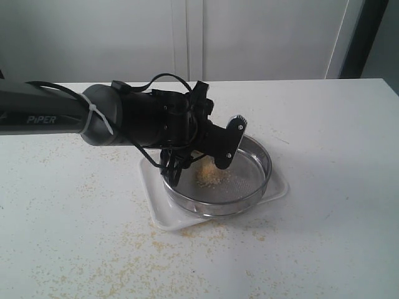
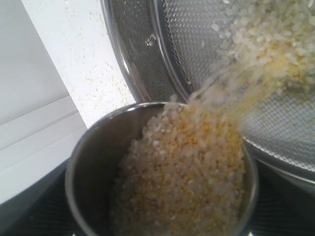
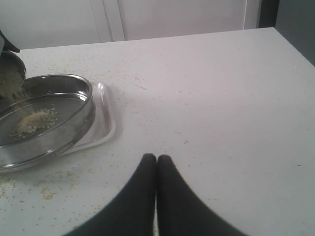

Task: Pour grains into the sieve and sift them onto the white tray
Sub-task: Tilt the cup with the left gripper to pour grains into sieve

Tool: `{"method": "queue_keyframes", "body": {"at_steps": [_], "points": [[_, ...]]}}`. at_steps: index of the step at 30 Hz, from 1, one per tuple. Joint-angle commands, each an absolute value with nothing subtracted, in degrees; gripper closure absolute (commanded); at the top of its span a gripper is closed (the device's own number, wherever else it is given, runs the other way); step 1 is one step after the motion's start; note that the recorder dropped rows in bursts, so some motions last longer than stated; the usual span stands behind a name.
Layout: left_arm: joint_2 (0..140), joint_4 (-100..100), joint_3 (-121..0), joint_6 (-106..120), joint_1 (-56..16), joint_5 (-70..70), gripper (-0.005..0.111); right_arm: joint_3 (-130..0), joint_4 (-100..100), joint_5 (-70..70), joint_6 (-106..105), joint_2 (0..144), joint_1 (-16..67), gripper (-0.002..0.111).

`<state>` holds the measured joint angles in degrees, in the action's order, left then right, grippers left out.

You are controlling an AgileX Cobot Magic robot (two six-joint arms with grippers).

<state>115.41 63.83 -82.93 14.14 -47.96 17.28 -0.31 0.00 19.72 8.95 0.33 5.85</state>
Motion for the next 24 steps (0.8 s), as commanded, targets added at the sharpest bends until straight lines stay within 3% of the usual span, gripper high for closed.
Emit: {"method": "queue_keyframes", "body": {"at_steps": [1, 24], "points": [[115.03, 65.46, -83.42, 13.99, -48.16, 17.79, 0.107, 0.00, 0.00, 19.56, 9.16, 0.00, 5.60, 0.108], [115.03, 67.21, -83.42, 13.99, -48.16, 17.79, 0.107, 0.00, 0.00, 19.56, 9.16, 0.00, 5.60, 0.108]]}}
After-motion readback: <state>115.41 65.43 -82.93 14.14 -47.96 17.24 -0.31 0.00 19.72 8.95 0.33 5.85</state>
